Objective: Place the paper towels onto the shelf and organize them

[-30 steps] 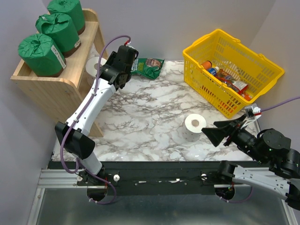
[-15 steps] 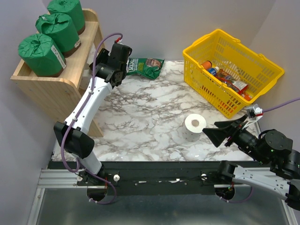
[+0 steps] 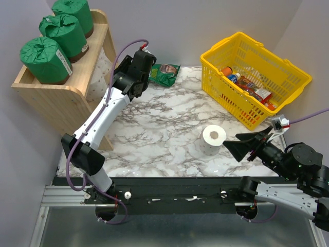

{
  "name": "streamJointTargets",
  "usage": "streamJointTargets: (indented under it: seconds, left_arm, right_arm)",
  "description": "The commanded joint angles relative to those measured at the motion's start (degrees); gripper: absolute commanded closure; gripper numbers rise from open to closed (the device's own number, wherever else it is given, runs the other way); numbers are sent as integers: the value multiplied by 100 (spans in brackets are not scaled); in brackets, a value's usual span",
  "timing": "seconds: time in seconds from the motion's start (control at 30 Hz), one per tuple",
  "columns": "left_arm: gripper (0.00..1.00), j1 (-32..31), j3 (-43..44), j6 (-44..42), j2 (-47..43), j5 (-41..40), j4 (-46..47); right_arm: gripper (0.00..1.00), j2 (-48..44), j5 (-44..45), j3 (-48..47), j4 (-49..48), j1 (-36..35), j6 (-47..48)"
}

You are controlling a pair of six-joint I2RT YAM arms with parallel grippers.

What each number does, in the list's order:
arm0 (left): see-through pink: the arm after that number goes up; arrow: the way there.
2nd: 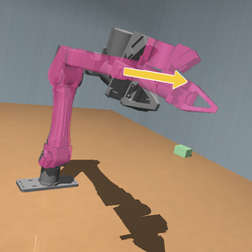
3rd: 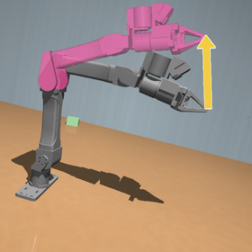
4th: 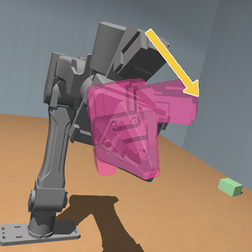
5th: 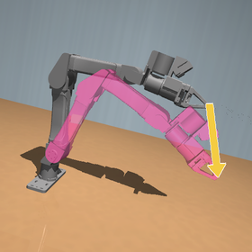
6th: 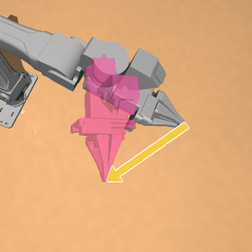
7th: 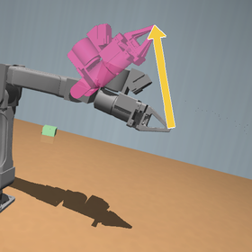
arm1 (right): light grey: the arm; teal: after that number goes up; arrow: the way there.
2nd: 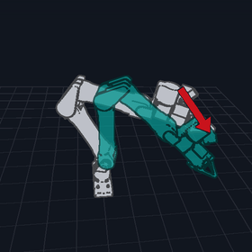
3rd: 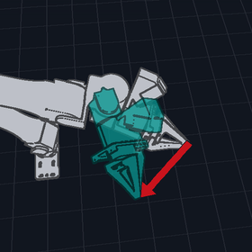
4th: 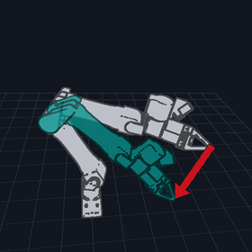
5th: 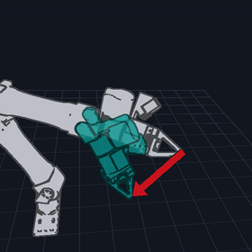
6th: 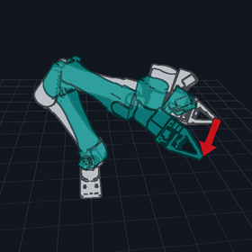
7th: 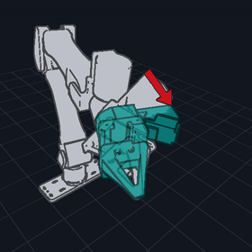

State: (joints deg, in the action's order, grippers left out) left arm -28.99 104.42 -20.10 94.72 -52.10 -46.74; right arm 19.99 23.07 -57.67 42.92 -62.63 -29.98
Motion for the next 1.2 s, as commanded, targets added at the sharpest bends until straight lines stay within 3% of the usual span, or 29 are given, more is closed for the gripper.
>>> streamJointTargets:
  seconds: [0.0,0.23,0.43,1.07,1.17]
  left_arm:
    - [59,-10,-491,313,-287,191,-274]
    - [61,463,-1301,612,-594,-37,-283]
    - [61,816,-1415,560,-578,24,33]
    - [61,1264,-1047,577,-85,-292,271]
    - [57,1212,-968,717,-190,198,201]
  right_arm:
    - [7,-12,-57,63,-90,5,9]
    - [7,-135,-39,63,-20,5,-8]
    - [7,-83,-74,177,-125,14,-8]
    - [7,119,40,54,-134,5,132]
    - [7,137,13,45,-126,5,132]
